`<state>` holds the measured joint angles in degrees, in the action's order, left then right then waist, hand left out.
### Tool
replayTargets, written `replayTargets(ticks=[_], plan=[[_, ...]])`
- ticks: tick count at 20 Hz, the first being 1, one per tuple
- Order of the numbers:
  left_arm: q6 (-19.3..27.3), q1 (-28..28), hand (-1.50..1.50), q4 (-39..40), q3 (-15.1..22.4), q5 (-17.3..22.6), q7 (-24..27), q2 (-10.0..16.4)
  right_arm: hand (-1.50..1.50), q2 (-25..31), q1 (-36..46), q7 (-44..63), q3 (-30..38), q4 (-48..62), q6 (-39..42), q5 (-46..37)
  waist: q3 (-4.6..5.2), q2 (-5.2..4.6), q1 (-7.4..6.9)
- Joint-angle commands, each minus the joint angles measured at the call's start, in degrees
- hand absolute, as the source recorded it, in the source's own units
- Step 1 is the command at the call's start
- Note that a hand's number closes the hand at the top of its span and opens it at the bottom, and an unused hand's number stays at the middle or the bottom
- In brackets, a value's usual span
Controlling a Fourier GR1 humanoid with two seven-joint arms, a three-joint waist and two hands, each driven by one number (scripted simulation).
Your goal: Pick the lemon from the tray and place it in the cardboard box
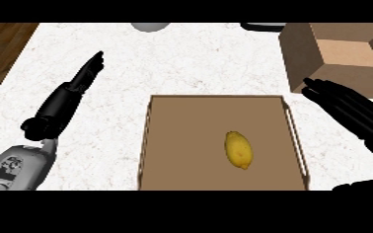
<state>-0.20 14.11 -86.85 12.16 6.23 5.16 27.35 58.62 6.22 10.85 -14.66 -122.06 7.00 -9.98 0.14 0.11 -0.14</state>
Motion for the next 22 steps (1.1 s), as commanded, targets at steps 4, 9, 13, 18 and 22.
replayTargets(ticks=[4, 9, 13, 18, 22], plan=[[-0.4, 1.7, 0.00, 1.5, 0.7, -2.0, 0.2, -1.5, -1.50, 0.3, 11.0, 21.8, -10.3, -9.2, 12.2, -3.1, 0.10, -0.34, -1.18], [-1.8, 0.4, 0.00, 2.2, 0.4, -2.2, 1.6, -2.2, -1.50, -8.0, 15.8, 37.1, -20.2, -11.0, 18.1, -5.9, 0.05, -0.19, -0.81], [-1.9, 1.8, 0.00, 3.2, -1.3, -2.4, 1.6, -2.7, -1.50, -17.1, 21.9, 47.3, -24.7, -7.5, 23.7, -4.7, 0.05, -0.22, -0.69], [-2.9, -1.9, 0.00, -2.1, -2.6, -2.2, -1.2, -1.6, -1.50, -27.0, 22.6, 53.8, -29.9, -2.6, 24.2, -8.5, -0.04, -0.01, -0.60], [-2.3, -1.0, 0.00, 1.4, -2.9, -4.2, 2.1, -3.6, -1.50, -30.0, 23.1, 53.3, -31.4, 1.4, 23.8, -12.6, -0.07, -0.04, -0.23]])
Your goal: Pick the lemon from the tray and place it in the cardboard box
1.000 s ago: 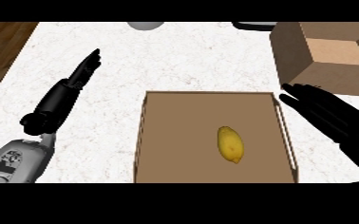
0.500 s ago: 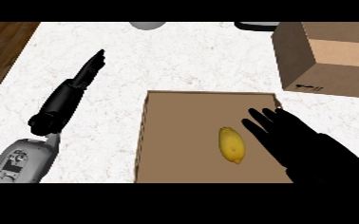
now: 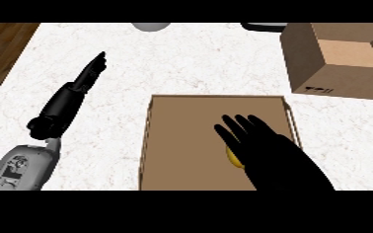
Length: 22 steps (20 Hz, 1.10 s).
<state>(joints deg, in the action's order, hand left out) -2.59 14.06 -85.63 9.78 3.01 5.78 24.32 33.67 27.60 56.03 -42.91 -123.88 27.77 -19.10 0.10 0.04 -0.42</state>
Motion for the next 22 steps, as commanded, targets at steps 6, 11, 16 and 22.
replayTargets(ticks=[6, 11, 16, 22], plan=[[-0.1, -2.2, 0.00, -3.5, -0.6, -2.1, -2.4, -1.4, -1.50, -3.2, -1.6, 3.2, -0.3, 3.7, 3.6, -9.1, -0.09, 0.04, 0.34], [-1.8, -2.0, 0.00, -5.1, -1.6, -2.0, -3.9, -2.2, -1.50, -7.5, -4.1, 1.3, -3.2, 7.7, 3.7, -15.9, -0.10, 0.05, 0.38], [-4.6, -2.7, 0.00, -2.6, -4.5, -1.3, -0.8, -1.2, -1.50, -9.6, -7.0, 0.8, -4.7, 10.7, 4.5, -20.6, -0.09, 0.04, 0.44], [-4.0, -0.8, 0.00, -5.2, -4.9, -4.4, -5.6, -3.9, -1.50, -11.3, -7.0, -7.9, 2.5, 15.0, 6.6, -23.4, -0.11, 0.00, 0.39]])
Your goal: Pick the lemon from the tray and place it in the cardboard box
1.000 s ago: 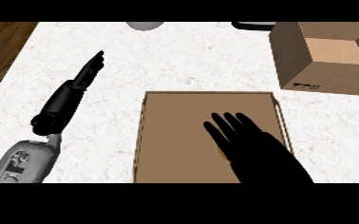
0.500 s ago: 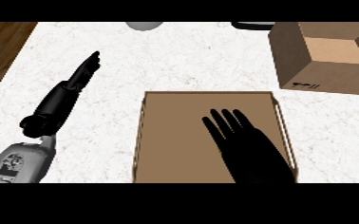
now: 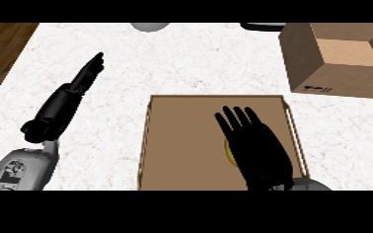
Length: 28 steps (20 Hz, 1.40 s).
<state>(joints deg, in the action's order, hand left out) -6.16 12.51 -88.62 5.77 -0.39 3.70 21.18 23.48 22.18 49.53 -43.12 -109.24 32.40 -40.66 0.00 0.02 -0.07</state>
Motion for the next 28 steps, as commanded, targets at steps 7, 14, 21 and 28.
replayTargets(ticks=[7, 14, 21, 28], plan=[[-0.6, -2.0, 0.00, 1.0, -1.7, -4.8, 2.5, -3.8, -1.50, -2.3, -6.8, -8.8, 3.5, 2.9, 0.4, -7.1, 0.00, -0.01, 0.11], [-3.8, -3.7, 0.00, -1.3, -3.5, -4.2, 2.3, -3.9, -1.50, -2.3, -8.2, -12.0, 5.6, 8.1, -0.8, -13.7, 0.00, 0.01, 0.07], [-5.2, -0.1, 0.00, -1.6, -4.4, -5.5, -1.1, -5.0, -1.50, -6.2, -7.3, -20.1, 8.6, 17.9, -4.8, -16.6, -0.02, -0.02, -0.06], [-7.7, -1.1, 0.00, 3.2, -7.5, -4.3, 4.6, -4.0, 1.50, -5.9, -6.8, -28.0, 4.3, 18.4, -11.9, -22.8, 0.00, -0.07, -0.02]])
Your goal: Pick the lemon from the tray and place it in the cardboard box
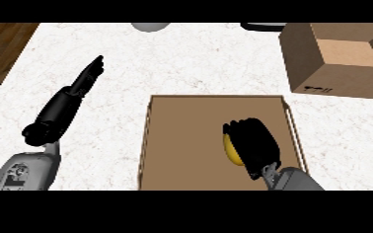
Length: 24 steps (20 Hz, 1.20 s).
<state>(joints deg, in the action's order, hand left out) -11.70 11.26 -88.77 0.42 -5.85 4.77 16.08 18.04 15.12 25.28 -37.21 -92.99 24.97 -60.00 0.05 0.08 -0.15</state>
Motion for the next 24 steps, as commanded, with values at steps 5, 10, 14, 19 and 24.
replayTargets(ticks=[5, 10, 14, 19, 24], plan=[[-0.4, -0.2, 0.00, -0.8, -0.5, -1.7, 0.0, -0.9, 1.50, -3.5, 4.3, -7.8, 1.3, 7.4, -7.7, -7.0, -0.05, -0.11, -0.17], [-1.3, 1.3, 0.00, -0.2, -1.1, -0.1, -1.5, -0.7, 1.50, 8.9, -2.3, -28.4, -2.1, -2.0, -12.5, 0.7, -0.18, -0.19, -0.01], [-1.1, 1.3, 0.00, -0.6, -2.2, 0.5, -1.7, -0.2, 1.50, 17.3, -4.7, -47.4, -2.0, -8.1, -14.8, 9.2, -0.34, -0.06, 0.59], [0.4, 1.5, 0.00, -0.1, -1.9, -0.9, -2.1, -1.0, 1.50, 27.2, -7.5, -66.9, 8.9, -10.1, -24.4, 18.1, -0.25, -0.05, 1.50], [0.3, -0.5, 0.00, 0.8, -2.0, -1.3, -0.1, -1.3, 1.50, 35.4, -11.4, -77.9, 24.5, -13.4, -23.9, 32.4, -0.09, 0.20, 2.25]])
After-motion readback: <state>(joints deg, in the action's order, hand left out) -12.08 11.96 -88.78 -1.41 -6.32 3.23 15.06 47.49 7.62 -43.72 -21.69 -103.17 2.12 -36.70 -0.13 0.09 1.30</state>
